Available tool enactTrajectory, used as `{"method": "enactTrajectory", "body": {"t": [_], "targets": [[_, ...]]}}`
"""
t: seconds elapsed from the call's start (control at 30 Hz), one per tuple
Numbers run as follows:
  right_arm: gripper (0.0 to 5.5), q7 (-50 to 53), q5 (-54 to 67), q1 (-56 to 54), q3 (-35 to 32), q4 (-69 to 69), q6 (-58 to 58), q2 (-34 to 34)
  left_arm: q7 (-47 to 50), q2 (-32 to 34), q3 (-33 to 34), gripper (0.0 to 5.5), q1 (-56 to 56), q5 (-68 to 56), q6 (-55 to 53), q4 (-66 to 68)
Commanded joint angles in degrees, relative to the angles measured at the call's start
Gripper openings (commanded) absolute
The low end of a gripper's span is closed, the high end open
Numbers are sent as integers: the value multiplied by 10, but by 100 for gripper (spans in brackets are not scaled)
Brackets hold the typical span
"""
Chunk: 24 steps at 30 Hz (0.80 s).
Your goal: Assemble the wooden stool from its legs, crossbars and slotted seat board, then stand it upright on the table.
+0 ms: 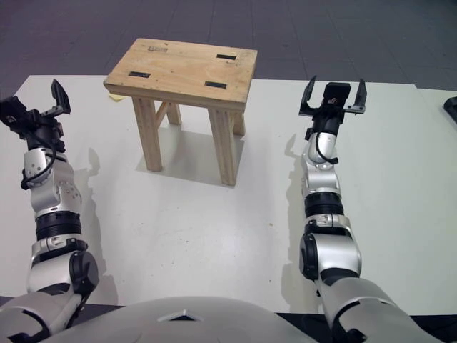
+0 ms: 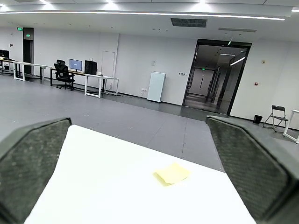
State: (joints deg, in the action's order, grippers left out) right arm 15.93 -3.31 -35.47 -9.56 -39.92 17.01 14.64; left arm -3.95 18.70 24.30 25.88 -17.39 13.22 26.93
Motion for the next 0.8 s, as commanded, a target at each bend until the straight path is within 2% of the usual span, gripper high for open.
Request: {"method": "enactTrajectory", "body": {"t": [0.03, 0.8], "targets": [[540, 1, 2, -13, -3, -12, 9, -3, 4, -1, 3, 537, 13, -2, 1, 11], [540, -11, 0, -19, 4, -46, 31, -7, 7, -13, -1, 537, -4, 2, 11, 13]]}}
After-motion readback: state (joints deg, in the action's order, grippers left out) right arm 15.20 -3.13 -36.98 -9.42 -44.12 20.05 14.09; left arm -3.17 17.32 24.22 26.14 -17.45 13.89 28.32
